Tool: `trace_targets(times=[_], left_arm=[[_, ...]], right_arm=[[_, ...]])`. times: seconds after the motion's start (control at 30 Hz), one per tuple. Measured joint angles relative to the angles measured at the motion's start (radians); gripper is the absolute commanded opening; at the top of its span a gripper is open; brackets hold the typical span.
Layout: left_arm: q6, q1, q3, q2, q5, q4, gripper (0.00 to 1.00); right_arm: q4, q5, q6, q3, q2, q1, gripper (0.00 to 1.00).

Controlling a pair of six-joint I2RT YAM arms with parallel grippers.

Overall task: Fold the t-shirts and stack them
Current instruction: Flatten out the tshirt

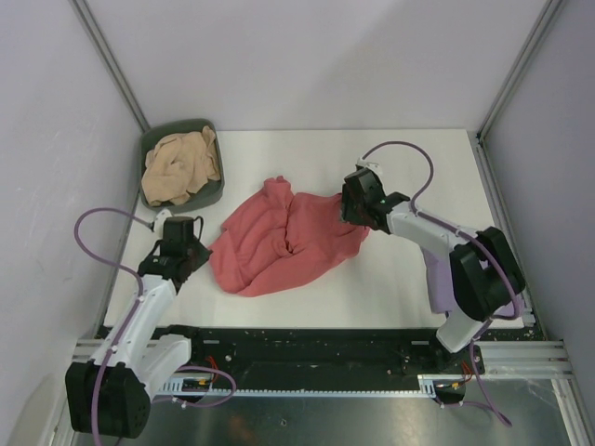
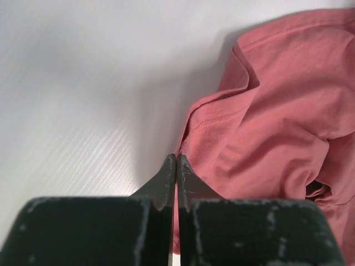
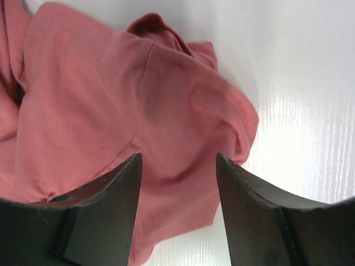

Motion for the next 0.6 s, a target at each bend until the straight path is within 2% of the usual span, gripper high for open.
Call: trace_targets(times=[0.33,0.6], left_arm=[[0.0,0.01,-0.002,-0.03,0.002,-0.01,0.0],[0.0,0.013,-0.002,-0.033,0.007,-0.011,0.0]], right_arm=[[-0.014,0.021,-0.019,0.019,0.076,-0.01,0.62],[-0.08,0.066,-0.003,-0.003,0.079,0.042,0.63]])
